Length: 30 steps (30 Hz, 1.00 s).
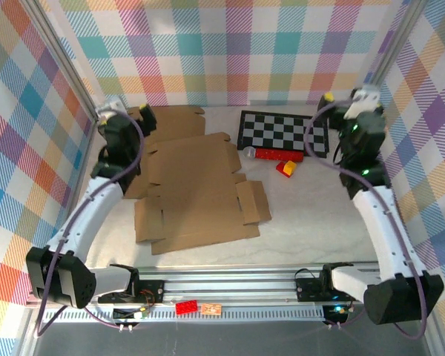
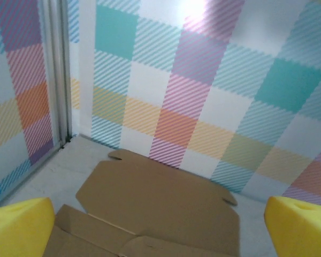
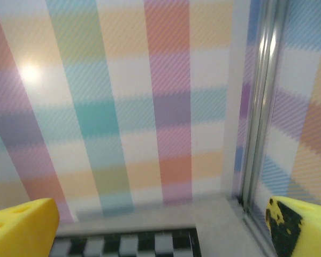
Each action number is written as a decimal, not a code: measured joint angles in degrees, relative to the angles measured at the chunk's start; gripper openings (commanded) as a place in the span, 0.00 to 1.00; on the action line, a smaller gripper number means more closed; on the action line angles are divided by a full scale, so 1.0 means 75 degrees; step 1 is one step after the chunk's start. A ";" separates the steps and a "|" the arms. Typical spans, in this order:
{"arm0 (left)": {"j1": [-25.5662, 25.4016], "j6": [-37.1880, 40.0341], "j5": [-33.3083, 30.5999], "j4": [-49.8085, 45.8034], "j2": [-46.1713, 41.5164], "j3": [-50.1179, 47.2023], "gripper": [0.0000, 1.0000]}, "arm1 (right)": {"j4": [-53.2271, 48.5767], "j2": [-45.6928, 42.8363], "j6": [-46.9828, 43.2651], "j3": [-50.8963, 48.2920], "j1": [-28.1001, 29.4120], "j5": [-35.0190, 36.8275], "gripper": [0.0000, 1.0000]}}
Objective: Fold the paper box
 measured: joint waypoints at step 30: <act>0.0527 -0.2454 0.4680 -0.5260 0.2410 -0.1539 0.17 | -0.1714 -0.0157 1.0713 -0.5642 0.3853 -0.3348 0.61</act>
